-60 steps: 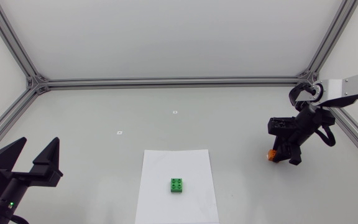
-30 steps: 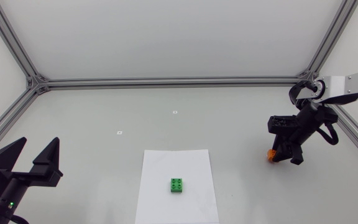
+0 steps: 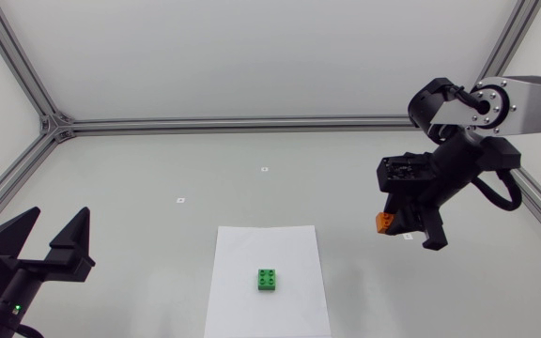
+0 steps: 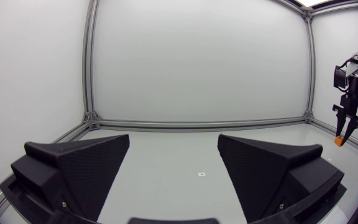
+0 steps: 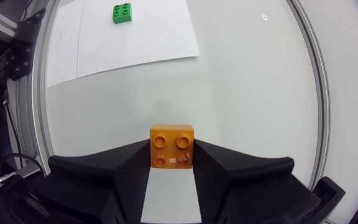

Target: Pick up the orange 2x2 brick with the right arm and stack it on top of the green 2x2 brick in the center

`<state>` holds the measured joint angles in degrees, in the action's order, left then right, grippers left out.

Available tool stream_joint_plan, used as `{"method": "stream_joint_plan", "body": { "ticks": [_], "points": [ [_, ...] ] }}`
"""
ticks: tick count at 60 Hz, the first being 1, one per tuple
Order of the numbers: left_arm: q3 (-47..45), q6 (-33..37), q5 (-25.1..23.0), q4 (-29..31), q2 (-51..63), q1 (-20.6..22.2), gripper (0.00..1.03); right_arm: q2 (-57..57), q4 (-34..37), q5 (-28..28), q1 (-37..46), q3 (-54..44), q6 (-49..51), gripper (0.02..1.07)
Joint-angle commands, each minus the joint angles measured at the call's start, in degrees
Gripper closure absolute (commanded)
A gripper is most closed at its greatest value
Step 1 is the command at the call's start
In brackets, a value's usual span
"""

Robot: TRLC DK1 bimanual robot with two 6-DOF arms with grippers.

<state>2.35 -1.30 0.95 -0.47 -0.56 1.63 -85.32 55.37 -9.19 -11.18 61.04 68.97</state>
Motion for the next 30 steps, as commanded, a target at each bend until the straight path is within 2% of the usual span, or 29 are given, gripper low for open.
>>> {"method": "stream_joint_plan", "body": {
  "ticks": [1, 14, 30],
  "points": [
    [-2.35, 0.33, -0.16, 0.65, -0.23, 0.04, 0.04, 1.3, 0.7, -0.13, -4.9, -2.32, -5.07, 1.01],
    [-2.35, 0.33, -0.16, 0.65, -0.23, 0.04, 0.04, 1.82, -1.59, 0.49, -17.91, -3.29, -15.62, 1.01],
    [-2.35, 0.33, -0.16, 0.65, -0.23, 0.04, 0.04, -2.13, -5.1, 2.07, -29.16, -0.83, -25.99, 1.01]
  ]
}}
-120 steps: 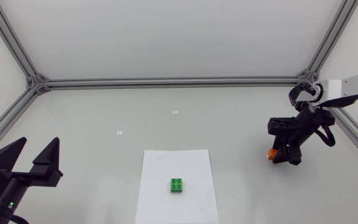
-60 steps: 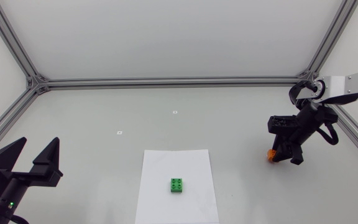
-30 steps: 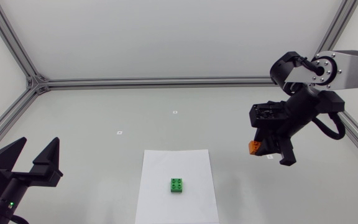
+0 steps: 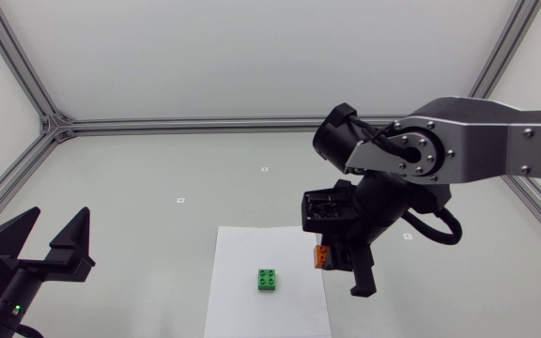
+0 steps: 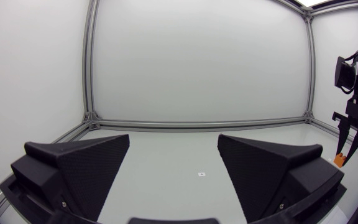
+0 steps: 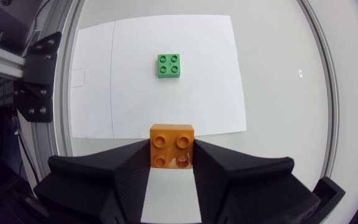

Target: Pick up the orange 2x2 brick with the right arm and stack it on top of the green 2x2 brick in the center

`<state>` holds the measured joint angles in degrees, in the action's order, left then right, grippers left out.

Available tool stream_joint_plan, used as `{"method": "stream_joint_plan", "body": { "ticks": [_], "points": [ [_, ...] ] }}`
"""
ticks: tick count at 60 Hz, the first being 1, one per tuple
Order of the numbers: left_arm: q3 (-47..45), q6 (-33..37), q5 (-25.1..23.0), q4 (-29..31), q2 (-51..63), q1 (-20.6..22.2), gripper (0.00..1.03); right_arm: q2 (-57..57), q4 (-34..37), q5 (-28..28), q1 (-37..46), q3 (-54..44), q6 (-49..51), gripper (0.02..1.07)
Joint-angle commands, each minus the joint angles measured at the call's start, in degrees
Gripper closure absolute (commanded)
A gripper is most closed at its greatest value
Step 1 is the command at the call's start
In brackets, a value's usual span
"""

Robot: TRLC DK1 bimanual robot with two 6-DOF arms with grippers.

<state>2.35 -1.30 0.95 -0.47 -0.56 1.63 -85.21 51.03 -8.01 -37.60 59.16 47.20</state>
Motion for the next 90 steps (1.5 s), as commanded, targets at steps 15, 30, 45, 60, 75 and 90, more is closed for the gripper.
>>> {"method": "stream_joint_plan", "body": {
  "ticks": [15, 30, 45, 60, 75, 90],
  "points": [
    [-2.35, 0.33, -0.16, 0.65, -0.23, 0.04, 0.04, -8.57, -3.04, 2.74, -9.33, 5.53, -10.2, 1.01],
    [-2.35, 0.33, -0.16, 0.65, -0.23, 0.04, 0.04, -15.95, -5.94, 3.79, -12.14, 8.7, -12.48, 1.01],
    [-2.35, 0.33, -0.16, 0.65, -0.23, 0.04, 0.04, -20.0, -7.08, 4.58, -13.55, 10.37, -12.66, 1.01],
    [-2.35, 0.33, -0.16, 0.65, -0.23, 0.04, 0.04, -20.26, -8.13, 4.85, -13.81, 9.93, -13.01, 1.01],
    [-2.35, 0.33, -0.16, 0.65, -0.23, 0.04, 0.04, -20.7, -8.57, 5.11, -13.9, 10.1, -11.78, 1.01],
    [-2.35, 0.33, -0.16, 0.65, -0.23, 0.04, 0.04, -21.05, -8.66, 5.2, -14.25, 10.01, -10.37, 1.01]
  ]
}}
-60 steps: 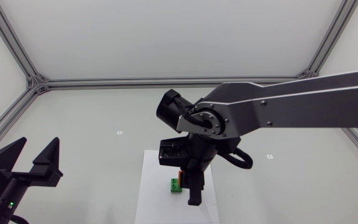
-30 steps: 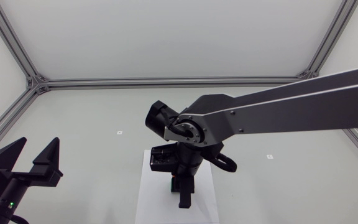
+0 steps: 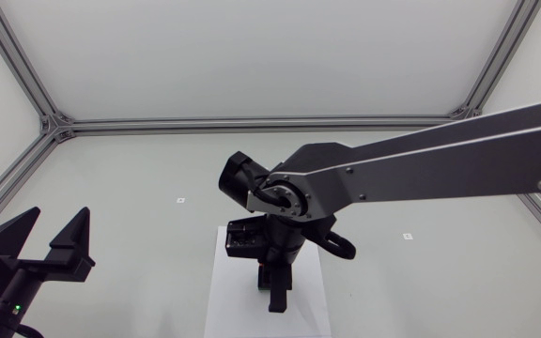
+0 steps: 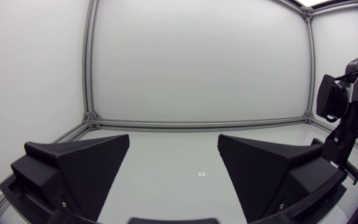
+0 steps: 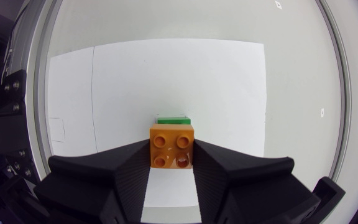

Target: Pick up the orange 2x2 brick with the right arm and stack it on top of the green 2x2 brick in the center

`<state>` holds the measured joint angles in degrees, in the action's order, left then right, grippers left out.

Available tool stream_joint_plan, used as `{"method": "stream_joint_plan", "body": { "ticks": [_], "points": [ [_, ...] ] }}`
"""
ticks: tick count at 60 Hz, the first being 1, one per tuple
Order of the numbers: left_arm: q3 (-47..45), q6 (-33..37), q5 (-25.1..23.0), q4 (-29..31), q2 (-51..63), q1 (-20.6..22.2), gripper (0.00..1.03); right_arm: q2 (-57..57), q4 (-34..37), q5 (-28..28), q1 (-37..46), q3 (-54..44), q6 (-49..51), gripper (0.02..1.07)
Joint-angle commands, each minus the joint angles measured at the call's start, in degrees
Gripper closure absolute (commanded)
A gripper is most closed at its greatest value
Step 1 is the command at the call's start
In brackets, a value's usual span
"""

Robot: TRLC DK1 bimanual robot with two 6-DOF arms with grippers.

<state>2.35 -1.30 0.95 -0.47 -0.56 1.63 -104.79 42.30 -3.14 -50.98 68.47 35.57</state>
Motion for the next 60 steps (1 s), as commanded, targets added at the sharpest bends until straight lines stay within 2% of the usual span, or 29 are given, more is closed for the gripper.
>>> {"method": "stream_joint_plan", "body": {
  "ticks": [1, 60],
  "points": [
    [-2.35, 0.33, -0.16, 0.65, -0.23, 0.04, 0.04, -1.55, 0.06, 0.32, -0.87, 0.7, 1.34, 1.01],
    [-2.35, 0.33, -0.16, 0.65, -0.23, 0.04, 0.04, -3.31, -0.56, 0.85, -0.52, 0.97, 3.36, 1.01]
  ]
}}
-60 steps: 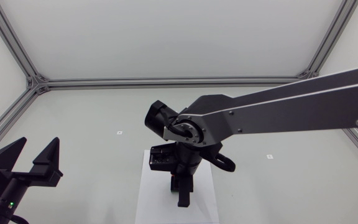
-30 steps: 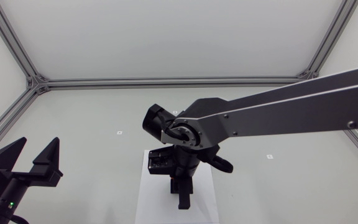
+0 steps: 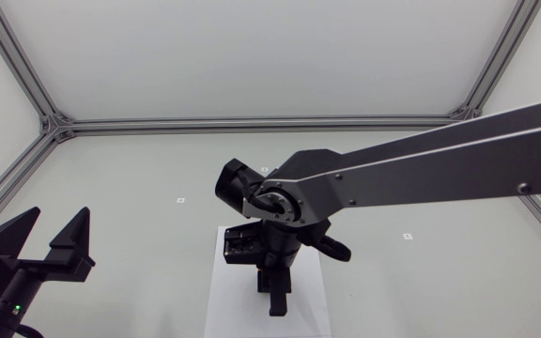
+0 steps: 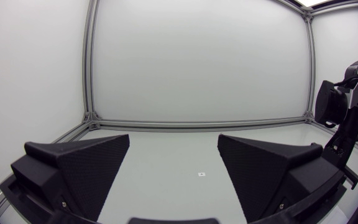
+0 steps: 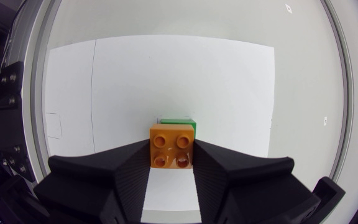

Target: Pick up the orange 2x2 brick with the right arm and stack it on top of the green 2x2 brick in the center

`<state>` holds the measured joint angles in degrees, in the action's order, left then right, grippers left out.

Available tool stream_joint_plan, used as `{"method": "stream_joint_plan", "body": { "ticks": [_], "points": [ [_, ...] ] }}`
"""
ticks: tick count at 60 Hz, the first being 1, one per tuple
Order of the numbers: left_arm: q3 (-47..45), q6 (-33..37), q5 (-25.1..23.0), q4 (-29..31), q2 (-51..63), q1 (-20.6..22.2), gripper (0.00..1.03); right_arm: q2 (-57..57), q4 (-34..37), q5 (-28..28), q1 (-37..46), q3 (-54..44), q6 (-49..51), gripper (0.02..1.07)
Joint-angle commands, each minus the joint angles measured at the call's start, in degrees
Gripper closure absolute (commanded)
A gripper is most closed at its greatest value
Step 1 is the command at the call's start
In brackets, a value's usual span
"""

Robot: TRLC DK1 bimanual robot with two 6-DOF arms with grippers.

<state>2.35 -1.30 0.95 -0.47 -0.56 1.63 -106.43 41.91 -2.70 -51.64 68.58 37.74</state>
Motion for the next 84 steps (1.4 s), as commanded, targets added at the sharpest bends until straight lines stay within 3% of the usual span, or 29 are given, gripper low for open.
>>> {"method": "stream_joint_plan", "body": {
  "ticks": [1, 84],
  "points": [
    [-2.35, 0.33, -0.16, 0.65, -0.23, 0.04, 0.04, -1.76, -0.16, 0.5, 0.13, 0.86, 1.2, 1.01],
    [-2.35, 0.33, -0.16, 0.65, -0.23, 0.04, 0.04, -4.93, 2.47, -0.55, 1.54, 0.24, 4.54, 1.01]
  ]
}}
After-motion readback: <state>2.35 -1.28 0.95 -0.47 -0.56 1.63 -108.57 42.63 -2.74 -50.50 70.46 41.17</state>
